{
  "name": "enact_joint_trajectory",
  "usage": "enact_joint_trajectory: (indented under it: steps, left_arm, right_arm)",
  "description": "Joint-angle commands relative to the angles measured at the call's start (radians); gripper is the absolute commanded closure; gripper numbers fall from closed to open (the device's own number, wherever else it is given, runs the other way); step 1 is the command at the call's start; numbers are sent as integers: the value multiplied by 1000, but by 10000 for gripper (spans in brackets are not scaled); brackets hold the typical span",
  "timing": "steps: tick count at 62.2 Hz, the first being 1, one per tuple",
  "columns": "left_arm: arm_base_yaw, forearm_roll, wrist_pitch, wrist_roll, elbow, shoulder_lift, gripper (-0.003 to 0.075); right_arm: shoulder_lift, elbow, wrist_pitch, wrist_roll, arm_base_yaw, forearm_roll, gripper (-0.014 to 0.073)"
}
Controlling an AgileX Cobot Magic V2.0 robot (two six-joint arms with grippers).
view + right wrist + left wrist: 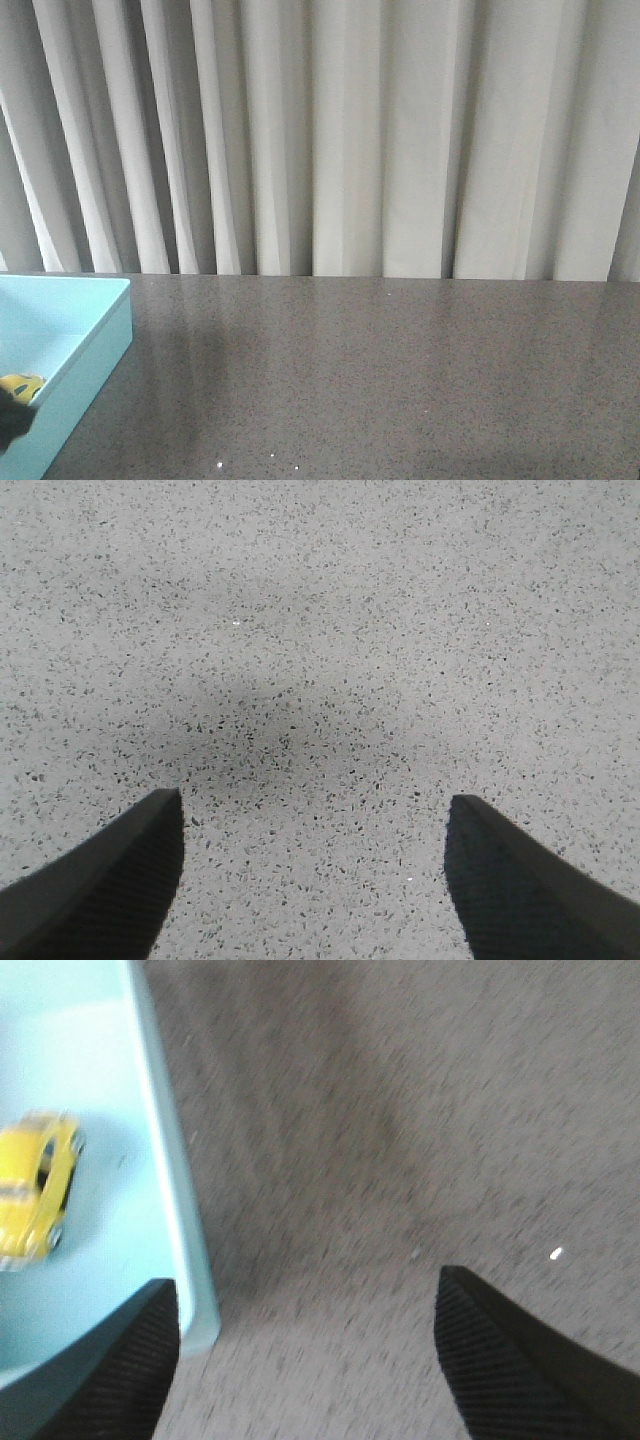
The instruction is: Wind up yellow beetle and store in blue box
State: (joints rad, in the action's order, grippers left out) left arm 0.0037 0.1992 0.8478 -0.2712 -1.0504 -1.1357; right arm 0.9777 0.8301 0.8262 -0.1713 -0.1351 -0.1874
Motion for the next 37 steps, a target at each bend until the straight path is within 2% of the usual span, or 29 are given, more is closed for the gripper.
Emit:
enact_joint_trajectory:
  steps: [1,10,24,32,37]
  left_arm:
    - [-4,-120,-99,114,81,114,197]
    - [-4,-232,-144,258,210,241,197]
    - [-4,-236,-251,284,367,390,211]
    - [-4,-235,-284,284,403,431,308]
    - [-4,-235,-291,284,409,437,385]
  right_arm:
    - [-15,25,-46,-2,-1,-19,67]
    - [-15,25,-46,-2,-1,-19,67]
    - [-15,25,-43,-2,-1,-19,69]
    - [-15,25,-43,-2,-1,-19,124]
    - [-15,25,-43,-2,-1,-19,206]
